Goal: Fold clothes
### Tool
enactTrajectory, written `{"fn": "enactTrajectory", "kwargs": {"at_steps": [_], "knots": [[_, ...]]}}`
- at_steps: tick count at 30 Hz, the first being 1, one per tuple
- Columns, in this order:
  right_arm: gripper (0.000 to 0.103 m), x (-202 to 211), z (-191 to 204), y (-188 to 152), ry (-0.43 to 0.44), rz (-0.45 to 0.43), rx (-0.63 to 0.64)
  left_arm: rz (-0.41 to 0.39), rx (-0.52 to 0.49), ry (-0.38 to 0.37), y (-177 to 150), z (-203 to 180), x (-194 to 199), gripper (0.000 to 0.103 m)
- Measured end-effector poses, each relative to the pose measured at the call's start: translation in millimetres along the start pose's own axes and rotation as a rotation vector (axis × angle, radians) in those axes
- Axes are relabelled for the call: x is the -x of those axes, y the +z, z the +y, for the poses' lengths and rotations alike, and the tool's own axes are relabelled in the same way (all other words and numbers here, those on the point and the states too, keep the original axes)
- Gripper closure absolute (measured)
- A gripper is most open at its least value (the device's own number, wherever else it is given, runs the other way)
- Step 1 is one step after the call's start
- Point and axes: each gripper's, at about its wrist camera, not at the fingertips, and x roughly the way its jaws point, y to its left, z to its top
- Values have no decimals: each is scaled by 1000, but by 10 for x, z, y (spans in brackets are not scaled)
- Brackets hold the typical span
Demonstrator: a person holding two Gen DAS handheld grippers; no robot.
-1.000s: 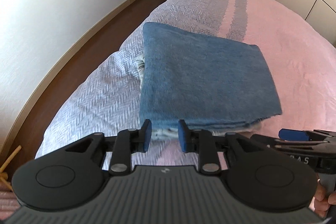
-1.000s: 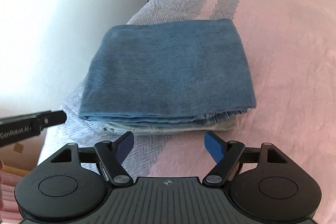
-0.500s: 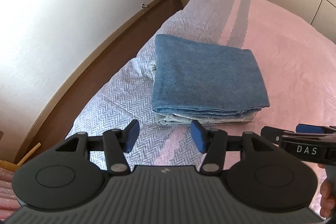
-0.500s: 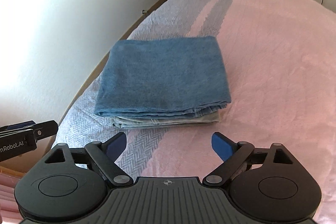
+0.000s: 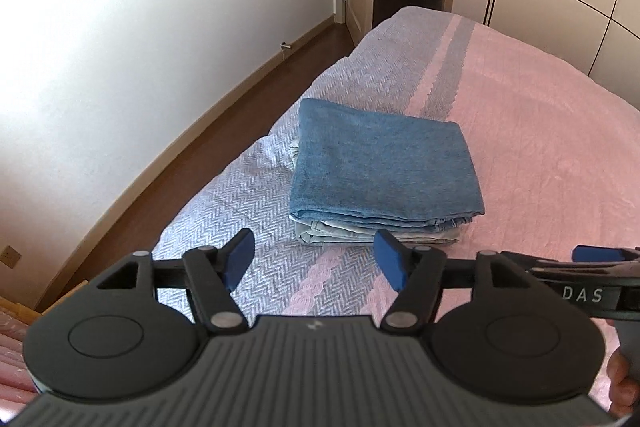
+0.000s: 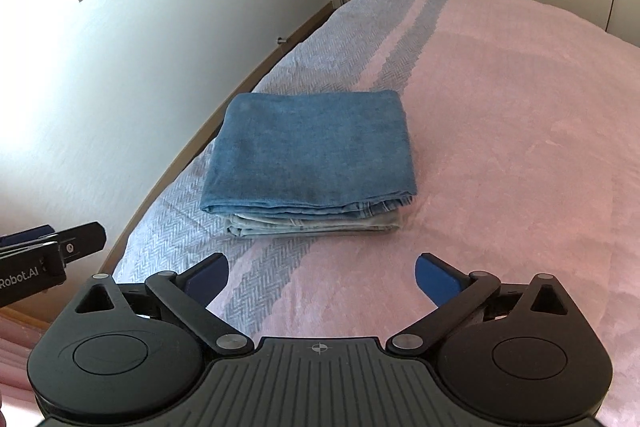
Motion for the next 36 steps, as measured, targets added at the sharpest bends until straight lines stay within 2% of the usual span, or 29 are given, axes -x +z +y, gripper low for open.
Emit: {"fn": "enactTrajectory", "kwargs": {"at_steps": [8, 18, 36], "knots": [[1, 239, -92, -141, -23, -22, 4, -2, -23, 37, -118, -128, 192, 36], [1, 282, -95, -220, -45, 0, 19, 21, -14, 27, -294, -163, 240, 36], [1, 159, -106, -254, -63, 74, 26, 89, -30, 7, -349, -210, 21, 36]]}}
